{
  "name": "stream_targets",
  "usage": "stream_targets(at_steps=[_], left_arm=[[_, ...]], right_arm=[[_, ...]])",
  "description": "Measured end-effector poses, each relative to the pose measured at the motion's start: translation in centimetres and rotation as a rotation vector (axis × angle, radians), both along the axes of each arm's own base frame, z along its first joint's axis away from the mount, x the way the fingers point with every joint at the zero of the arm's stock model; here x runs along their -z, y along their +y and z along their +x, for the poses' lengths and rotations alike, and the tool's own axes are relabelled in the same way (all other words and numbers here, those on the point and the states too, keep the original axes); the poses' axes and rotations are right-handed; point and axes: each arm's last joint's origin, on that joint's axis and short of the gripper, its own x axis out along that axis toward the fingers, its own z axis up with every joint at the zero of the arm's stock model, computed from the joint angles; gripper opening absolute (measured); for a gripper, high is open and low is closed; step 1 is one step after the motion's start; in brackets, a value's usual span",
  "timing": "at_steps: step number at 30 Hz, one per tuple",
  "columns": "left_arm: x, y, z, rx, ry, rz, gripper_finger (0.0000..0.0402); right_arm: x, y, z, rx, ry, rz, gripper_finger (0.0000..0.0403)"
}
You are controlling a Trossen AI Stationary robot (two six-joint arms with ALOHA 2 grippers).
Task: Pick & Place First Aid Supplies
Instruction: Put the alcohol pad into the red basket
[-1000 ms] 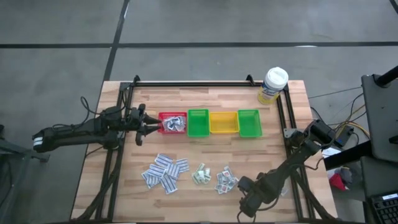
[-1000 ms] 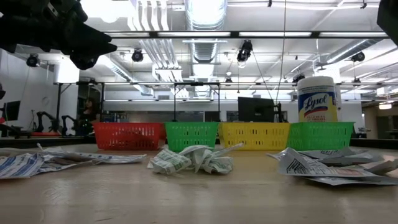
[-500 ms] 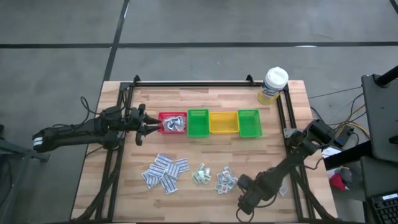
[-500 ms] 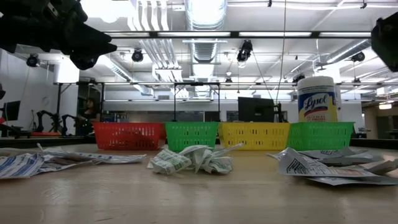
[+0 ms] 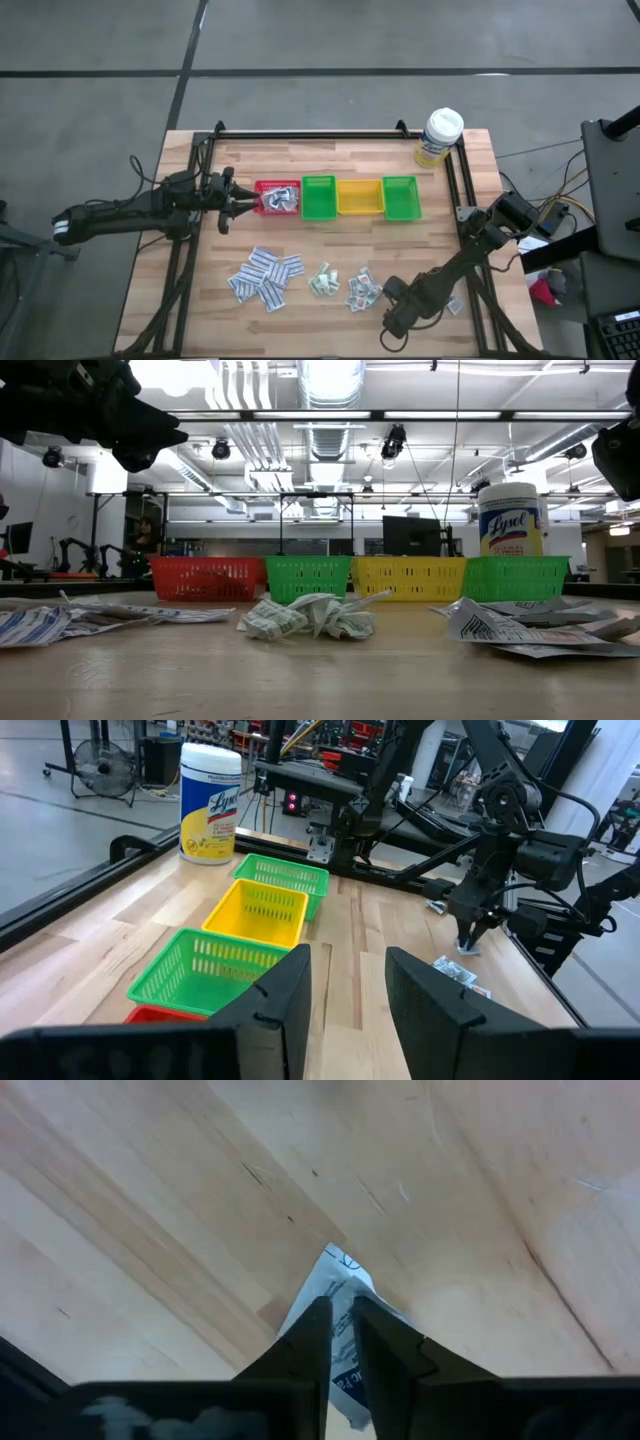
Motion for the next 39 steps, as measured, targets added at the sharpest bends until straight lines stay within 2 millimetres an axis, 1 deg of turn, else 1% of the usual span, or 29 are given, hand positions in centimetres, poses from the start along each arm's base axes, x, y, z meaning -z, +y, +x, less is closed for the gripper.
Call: stream_targets(at_steps=[5,8,14,20,24,30,39], left_arm=[[0.0,0.0,0.0,0.0,0.0,0.0,0.0124],[0.0,0.0,0.0,0.0,0.0,0.0,0.0124],[0.0,0.0,0.0,0.0,0.0,-0.001,0.0124],[0.0,0.0,0.0,0.0,0.0,-0.002,0.0124],[0.0,0.0,0.0,-0.001,0.0,-0.011,0.0124],[0.0,0.0,0.0,-0.001,-0.001,-0.015,0.0124],[0.0,0.0,0.0,-0.002,-0.002,-0.023,0.0124]], right_arm=[[0.0,0.0,0.0,-0.006,0.002,-0.003,0.0013],[0.0,-0.2,-0.2,-0.003,0.019,-0.018,0.0009],[0.1,-0.5,-0.6,-0.006,0.06,-0.056,0.0008],[0.1,-0.7,-0.8,-0.037,0.067,-0.086,0.0008],[-0.4,-0.9,-0.9,-0.06,0.088,-0.131,0.0008],[-2.0,-1.0,-0.6,-0.085,0.056,-0.195,0.0008],[-1.9,-1.1,-0.8,-0.115,0.068,-0.208,0.0008]])
